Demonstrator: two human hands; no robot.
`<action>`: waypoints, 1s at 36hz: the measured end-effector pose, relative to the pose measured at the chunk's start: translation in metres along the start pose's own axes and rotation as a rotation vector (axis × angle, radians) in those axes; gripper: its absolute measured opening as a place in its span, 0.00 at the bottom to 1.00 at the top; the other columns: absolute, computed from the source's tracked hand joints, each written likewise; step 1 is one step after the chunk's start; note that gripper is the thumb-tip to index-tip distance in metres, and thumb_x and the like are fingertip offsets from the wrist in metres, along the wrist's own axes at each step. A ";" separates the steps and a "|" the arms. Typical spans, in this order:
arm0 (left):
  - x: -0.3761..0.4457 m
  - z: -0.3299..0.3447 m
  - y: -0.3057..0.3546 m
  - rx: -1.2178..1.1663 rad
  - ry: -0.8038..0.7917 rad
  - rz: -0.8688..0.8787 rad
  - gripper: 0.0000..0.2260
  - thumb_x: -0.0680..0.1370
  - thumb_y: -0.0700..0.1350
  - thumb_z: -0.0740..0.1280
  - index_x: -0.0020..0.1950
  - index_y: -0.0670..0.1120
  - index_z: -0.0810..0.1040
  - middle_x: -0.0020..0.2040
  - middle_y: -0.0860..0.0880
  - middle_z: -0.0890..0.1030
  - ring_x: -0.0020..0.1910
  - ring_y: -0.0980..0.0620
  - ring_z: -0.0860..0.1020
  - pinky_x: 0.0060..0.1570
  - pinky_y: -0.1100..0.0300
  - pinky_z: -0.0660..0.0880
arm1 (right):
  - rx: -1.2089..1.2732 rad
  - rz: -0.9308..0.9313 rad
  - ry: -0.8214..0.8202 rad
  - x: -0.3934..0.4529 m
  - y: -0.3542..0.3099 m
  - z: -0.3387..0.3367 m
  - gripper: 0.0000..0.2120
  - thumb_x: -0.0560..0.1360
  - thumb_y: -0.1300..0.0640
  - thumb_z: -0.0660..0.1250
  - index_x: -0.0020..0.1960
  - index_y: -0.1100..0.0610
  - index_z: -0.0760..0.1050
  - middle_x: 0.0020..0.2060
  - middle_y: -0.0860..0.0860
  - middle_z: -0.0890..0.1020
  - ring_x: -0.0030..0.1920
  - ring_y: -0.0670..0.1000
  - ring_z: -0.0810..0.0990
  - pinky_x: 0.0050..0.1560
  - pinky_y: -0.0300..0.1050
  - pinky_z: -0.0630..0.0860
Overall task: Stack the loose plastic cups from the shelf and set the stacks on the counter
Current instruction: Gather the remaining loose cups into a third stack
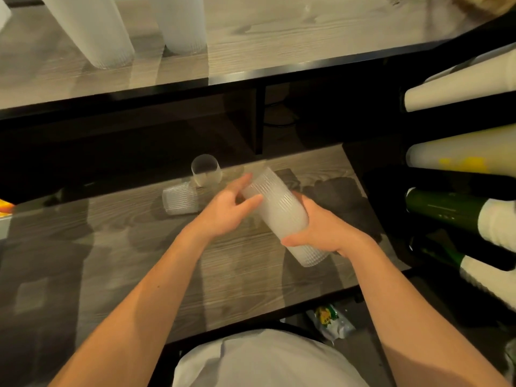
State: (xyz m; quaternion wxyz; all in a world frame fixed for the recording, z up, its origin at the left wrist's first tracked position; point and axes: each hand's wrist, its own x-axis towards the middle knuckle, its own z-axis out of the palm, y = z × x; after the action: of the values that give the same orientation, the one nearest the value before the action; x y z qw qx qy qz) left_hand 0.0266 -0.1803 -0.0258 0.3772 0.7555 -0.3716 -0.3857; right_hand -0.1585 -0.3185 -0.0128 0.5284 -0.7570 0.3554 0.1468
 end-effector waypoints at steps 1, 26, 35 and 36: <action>0.002 0.003 0.003 0.065 -0.046 0.014 0.30 0.81 0.56 0.63 0.80 0.51 0.57 0.74 0.49 0.69 0.69 0.53 0.71 0.59 0.68 0.65 | 0.008 -0.007 0.008 0.001 0.001 -0.001 0.55 0.65 0.52 0.81 0.80 0.38 0.49 0.64 0.43 0.74 0.61 0.47 0.75 0.63 0.53 0.76; 0.032 0.035 -0.035 -0.260 0.364 -0.390 0.37 0.74 0.49 0.74 0.75 0.49 0.54 0.66 0.48 0.72 0.61 0.49 0.75 0.57 0.54 0.75 | 0.135 0.123 0.049 0.009 0.036 -0.011 0.51 0.69 0.52 0.80 0.80 0.42 0.49 0.61 0.46 0.73 0.61 0.51 0.74 0.58 0.50 0.74; -0.016 -0.017 -0.034 -0.345 0.043 -0.189 0.36 0.71 0.50 0.76 0.75 0.59 0.63 0.63 0.53 0.78 0.60 0.55 0.79 0.63 0.53 0.74 | -0.070 0.044 -0.085 0.008 0.016 -0.014 0.54 0.68 0.53 0.80 0.81 0.43 0.47 0.66 0.45 0.69 0.62 0.49 0.72 0.58 0.45 0.72; -0.014 -0.018 -0.029 -0.390 0.062 -0.159 0.34 0.72 0.52 0.75 0.74 0.58 0.65 0.63 0.53 0.80 0.61 0.56 0.79 0.64 0.54 0.73 | -0.097 0.034 -0.114 0.008 0.013 -0.014 0.54 0.67 0.53 0.80 0.81 0.43 0.48 0.67 0.45 0.70 0.63 0.49 0.72 0.59 0.46 0.73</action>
State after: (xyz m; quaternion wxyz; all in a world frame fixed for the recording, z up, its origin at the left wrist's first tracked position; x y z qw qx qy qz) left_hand 0.0442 -0.1507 -0.0392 0.4960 0.7066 -0.2174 -0.4554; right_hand -0.1639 -0.3363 -0.0206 0.5078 -0.7660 0.3301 0.2155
